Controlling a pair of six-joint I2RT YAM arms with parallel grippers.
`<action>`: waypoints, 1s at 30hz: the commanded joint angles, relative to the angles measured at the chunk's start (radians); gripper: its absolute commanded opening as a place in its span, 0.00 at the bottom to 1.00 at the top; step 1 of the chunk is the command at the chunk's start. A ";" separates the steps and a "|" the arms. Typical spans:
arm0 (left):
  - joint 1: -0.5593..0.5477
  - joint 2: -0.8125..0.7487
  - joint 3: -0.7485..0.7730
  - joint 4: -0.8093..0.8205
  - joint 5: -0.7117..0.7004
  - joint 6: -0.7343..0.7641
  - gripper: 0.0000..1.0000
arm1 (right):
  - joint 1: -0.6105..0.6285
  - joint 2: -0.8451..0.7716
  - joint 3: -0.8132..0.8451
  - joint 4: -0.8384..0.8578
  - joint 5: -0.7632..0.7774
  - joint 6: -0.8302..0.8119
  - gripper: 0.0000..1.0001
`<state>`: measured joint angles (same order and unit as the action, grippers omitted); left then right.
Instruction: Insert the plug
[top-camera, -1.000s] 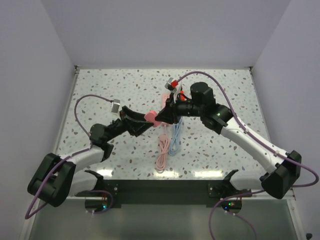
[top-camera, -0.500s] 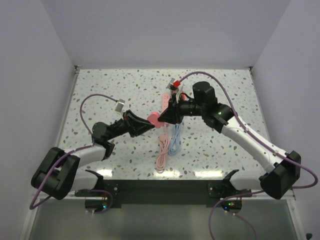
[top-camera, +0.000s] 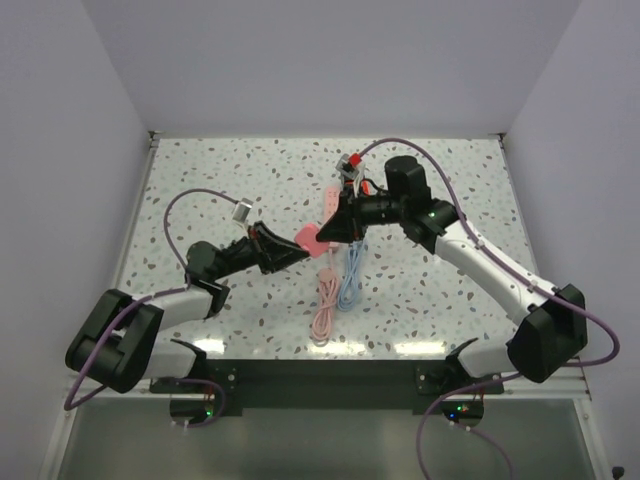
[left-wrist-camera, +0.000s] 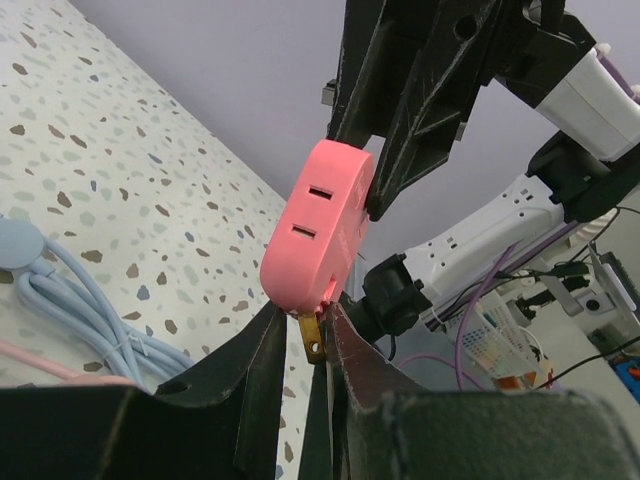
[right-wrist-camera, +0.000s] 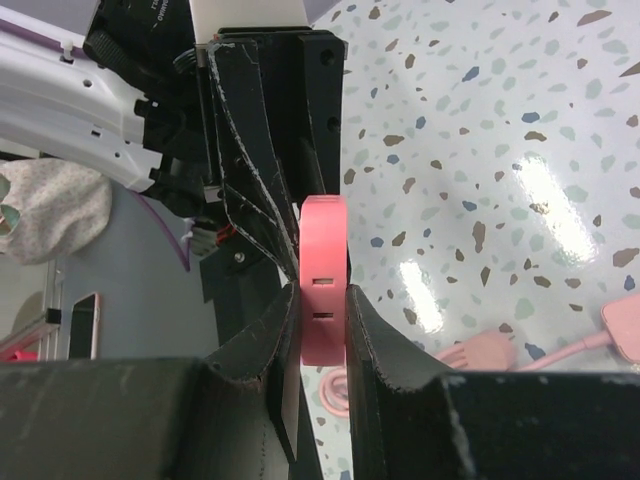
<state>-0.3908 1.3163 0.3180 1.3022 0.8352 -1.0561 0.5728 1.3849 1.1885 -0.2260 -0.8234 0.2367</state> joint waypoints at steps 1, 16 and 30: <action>-0.010 -0.015 0.003 0.594 0.074 0.002 0.00 | -0.002 0.005 0.005 0.114 -0.028 0.033 0.18; -0.010 0.012 0.015 0.594 0.038 -0.007 0.00 | 0.001 0.048 0.002 0.128 -0.052 0.050 0.46; -0.008 0.037 0.041 0.594 -0.015 0.001 0.00 | 0.045 0.039 -0.021 0.080 -0.076 0.000 0.35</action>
<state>-0.3950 1.3521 0.3187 1.2999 0.8501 -1.0561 0.6025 1.4483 1.1717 -0.1425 -0.8738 0.2569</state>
